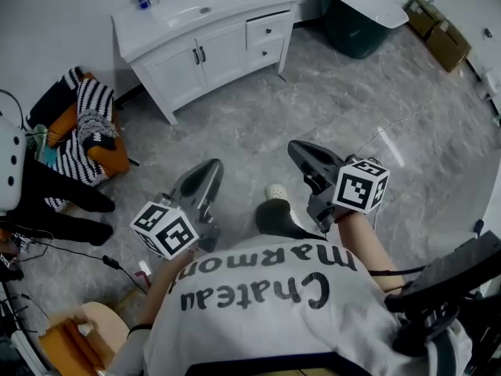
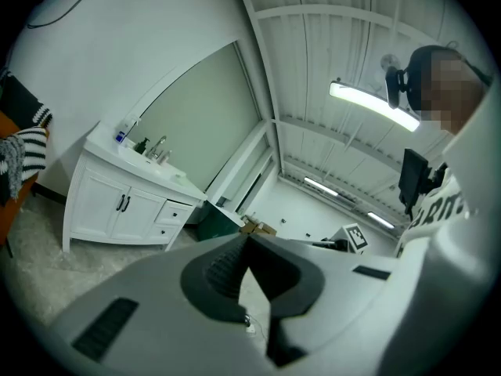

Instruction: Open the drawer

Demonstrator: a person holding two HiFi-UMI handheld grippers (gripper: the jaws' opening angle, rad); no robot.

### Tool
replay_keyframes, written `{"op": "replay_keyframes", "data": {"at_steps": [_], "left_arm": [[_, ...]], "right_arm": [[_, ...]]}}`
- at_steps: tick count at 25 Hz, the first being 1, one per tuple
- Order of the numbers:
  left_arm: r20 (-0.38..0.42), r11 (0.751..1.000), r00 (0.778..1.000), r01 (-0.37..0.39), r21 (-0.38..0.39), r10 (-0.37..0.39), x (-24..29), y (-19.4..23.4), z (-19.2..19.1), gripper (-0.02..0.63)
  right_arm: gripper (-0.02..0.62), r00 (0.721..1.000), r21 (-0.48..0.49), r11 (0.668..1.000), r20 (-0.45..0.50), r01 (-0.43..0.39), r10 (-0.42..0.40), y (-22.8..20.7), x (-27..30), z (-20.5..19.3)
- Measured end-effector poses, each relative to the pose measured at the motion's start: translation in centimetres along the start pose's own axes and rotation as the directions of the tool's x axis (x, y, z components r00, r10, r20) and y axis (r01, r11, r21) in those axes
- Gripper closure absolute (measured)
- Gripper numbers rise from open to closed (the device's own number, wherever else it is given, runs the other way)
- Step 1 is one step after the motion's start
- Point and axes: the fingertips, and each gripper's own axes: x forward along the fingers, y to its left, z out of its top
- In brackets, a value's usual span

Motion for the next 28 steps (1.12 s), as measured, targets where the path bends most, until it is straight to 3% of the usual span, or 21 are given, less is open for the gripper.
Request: {"op": "replay_keyframes", "data": {"at_steps": [16, 28], "left_arm": [[-0.005, 0.999, 1.000, -0.030, 0.020, 0.031, 16.2, 3.0, 4.4, 0.607], [0.041, 0.998, 0.997, -0.069, 0.012, 0.069, 25.6, 4.7, 7.0, 0.607]], "right_arm": [[0.584, 0.999, 0.022, 0.999, -0.015, -0.041, 0.041, -12.7, 4.1, 10.8], [0.584, 0.995, -0.014, 0.997, -0.063, -0.072, 0.071, -20.1, 6.6, 16.9]]}}
